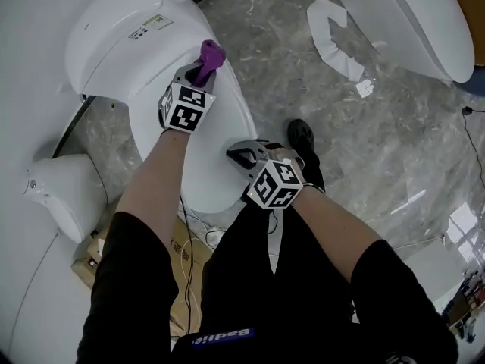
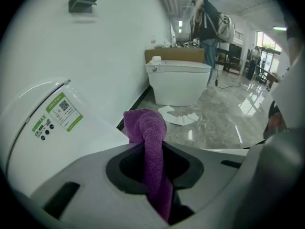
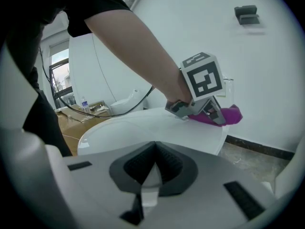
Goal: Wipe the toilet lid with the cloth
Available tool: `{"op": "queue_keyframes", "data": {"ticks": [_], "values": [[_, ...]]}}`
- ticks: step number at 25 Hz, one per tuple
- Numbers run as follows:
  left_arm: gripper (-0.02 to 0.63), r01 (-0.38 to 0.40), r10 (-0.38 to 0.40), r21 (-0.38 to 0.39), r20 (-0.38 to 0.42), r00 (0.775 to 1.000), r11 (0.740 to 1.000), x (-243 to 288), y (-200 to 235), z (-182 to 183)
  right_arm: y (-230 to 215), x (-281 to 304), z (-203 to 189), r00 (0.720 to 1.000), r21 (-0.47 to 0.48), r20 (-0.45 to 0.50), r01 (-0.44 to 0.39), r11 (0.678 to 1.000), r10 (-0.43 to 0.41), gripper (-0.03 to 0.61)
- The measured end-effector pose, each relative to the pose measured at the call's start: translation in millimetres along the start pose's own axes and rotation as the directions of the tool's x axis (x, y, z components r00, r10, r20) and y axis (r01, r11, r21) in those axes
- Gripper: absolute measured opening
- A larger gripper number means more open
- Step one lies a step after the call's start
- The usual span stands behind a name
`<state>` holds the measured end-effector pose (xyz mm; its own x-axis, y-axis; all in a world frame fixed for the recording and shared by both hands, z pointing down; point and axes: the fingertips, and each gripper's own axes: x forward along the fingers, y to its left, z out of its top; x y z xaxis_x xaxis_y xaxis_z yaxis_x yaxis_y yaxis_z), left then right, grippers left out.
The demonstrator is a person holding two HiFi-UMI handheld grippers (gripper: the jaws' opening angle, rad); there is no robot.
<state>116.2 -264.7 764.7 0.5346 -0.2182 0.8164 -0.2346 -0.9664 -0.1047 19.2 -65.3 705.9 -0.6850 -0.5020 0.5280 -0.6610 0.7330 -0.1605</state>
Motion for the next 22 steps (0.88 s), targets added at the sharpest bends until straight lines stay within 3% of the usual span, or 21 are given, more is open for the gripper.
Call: {"op": "queue_keyframes", "data": {"ticks": [5, 10, 17, 22], "values": [[0.084, 0.082, -0.082, 0.084, 0.004, 0.997, 0.993, -6.6, -39.3, 5.4, -1.7, 0.7, -5.0, 0.998, 0.019, -0.020, 0.058, 0.998, -0.058, 0.028], [0.083, 0.067, -0.066, 0.116, -0.007, 0.998, 0.991, -36.2, -36.2, -27.4, -1.6, -2.6, -12.7, 0.992, 0.009, -0.061, 0.109, 0.994, -0.108, 0.028], [0.084, -0.071, 0.069, -0.029, -0.067, 0.995, 0.997, -97.9, 31.6, -130.0, -4.6, -1.1, -18.6, 0.978, -0.004, -0.144, 0.154, 0.988, -0.153, 0.028], [0.083, -0.202, 0.181, -0.188, -0.123, 0.976, 0.961, -135.7, 73.5, -200.6, -8.3, 2.9, -22.5, 0.971, -0.019, -0.193, 0.139, 0.990, -0.140, 0.028]]}}
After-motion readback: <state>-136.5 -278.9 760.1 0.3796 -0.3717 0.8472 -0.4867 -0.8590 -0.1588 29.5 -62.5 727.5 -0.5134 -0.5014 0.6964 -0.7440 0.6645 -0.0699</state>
